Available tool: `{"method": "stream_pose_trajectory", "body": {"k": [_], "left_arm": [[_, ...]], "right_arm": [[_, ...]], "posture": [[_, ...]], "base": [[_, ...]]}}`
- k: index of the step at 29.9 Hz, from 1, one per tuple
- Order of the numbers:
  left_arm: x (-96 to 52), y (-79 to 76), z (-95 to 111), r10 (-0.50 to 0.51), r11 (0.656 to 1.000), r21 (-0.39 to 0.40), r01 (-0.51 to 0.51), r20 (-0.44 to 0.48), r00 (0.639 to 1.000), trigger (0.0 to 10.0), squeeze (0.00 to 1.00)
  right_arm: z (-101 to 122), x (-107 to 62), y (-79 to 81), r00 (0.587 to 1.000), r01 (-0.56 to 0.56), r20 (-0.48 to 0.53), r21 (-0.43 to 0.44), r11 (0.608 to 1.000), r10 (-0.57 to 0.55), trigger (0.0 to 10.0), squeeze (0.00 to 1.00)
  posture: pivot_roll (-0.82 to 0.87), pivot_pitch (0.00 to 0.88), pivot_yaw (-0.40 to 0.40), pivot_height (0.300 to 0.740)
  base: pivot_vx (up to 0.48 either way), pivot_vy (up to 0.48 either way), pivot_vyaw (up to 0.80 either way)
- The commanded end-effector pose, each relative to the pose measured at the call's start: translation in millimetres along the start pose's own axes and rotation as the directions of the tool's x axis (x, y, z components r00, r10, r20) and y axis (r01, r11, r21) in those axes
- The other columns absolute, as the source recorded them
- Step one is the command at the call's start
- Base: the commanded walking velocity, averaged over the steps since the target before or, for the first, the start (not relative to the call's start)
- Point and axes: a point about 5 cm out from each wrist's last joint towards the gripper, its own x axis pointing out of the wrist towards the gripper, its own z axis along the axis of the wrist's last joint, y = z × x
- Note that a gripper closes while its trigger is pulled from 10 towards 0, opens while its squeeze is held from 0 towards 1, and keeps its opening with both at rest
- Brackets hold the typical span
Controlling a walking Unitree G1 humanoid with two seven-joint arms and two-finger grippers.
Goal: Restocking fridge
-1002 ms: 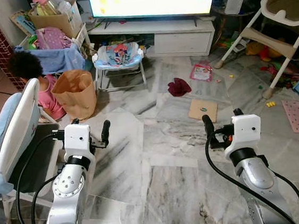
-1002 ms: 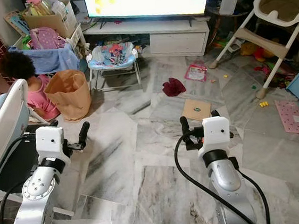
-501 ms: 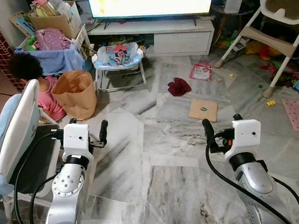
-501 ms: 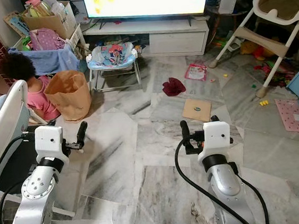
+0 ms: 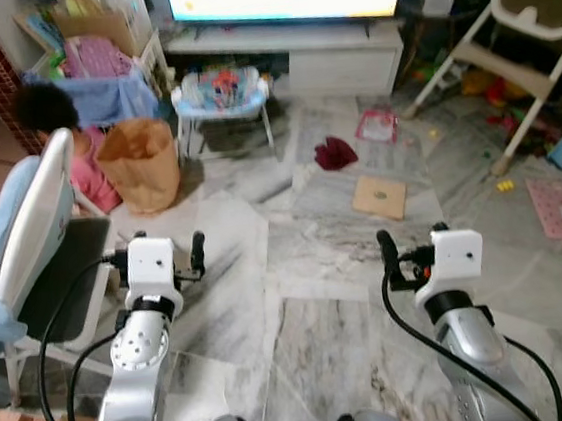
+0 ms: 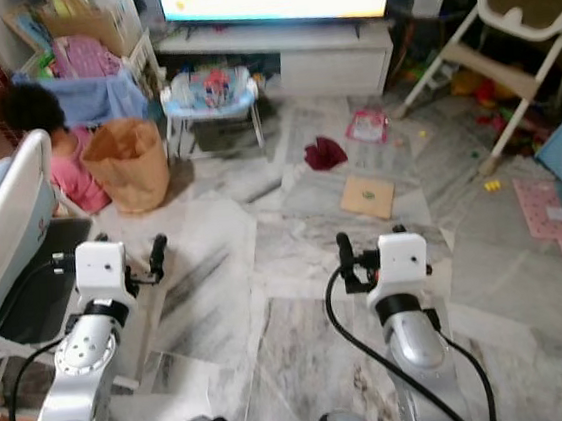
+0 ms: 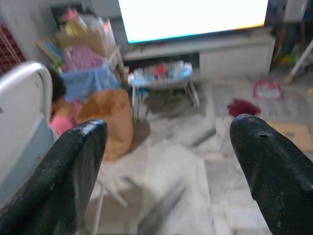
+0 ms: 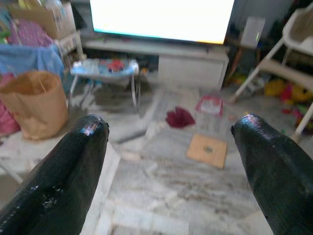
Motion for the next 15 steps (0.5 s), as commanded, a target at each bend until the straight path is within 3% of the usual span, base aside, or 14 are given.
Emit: {"method": "stream_pose_trajectory", "body": {"k": [1,5,7,15], "left_arm": [[4.2,1.7,9.3,-0.007,1.0,-0.01,0.007,0.029,1.0,10.0,0.0],[7.2,8.4,2.2,0.025,1.0,0.011,-0.025,0.017,1.0,10.0,0.0],[5.1,10.4,3.5,0.015,1.0,0.022,-0.016,0.018,1.0,10.0,0.0],[5.8,8.1,2.2,-0.006,1.0,0.026,0.006,0.01,1.0,10.0,0.0]], "right_arm": [[7.3,3.6,-0.9,0.999,-0.013,0.032,-0.006,1.0,0.013,10.0,0.0],[3.0,11.2,-6.0,0.999,0.031,0.023,-0.004,1.0,-0.031,10.0,0.0],[13.4,13.2,-6.3,0.998,0.014,0.064,-0.023,1.0,-0.013,10.0,0.0],[10.9,7.7,-8.7,0.997,0.06,0.055,0.0,0.998,-0.06,10.0,0.0]], "posture": [[-0.03,0.035,0.003,0.74],[-0.03,0.029,0.006,0.74],[-0.03,0.017,0.017,0.74],[-0.04,0.011,0.024,0.74]], "base": [[-0.304,0.0,0.0],[-0.271,0.0,0.0],[-0.259,0.0,0.0],[-0.264,0.0,0.0]]}}
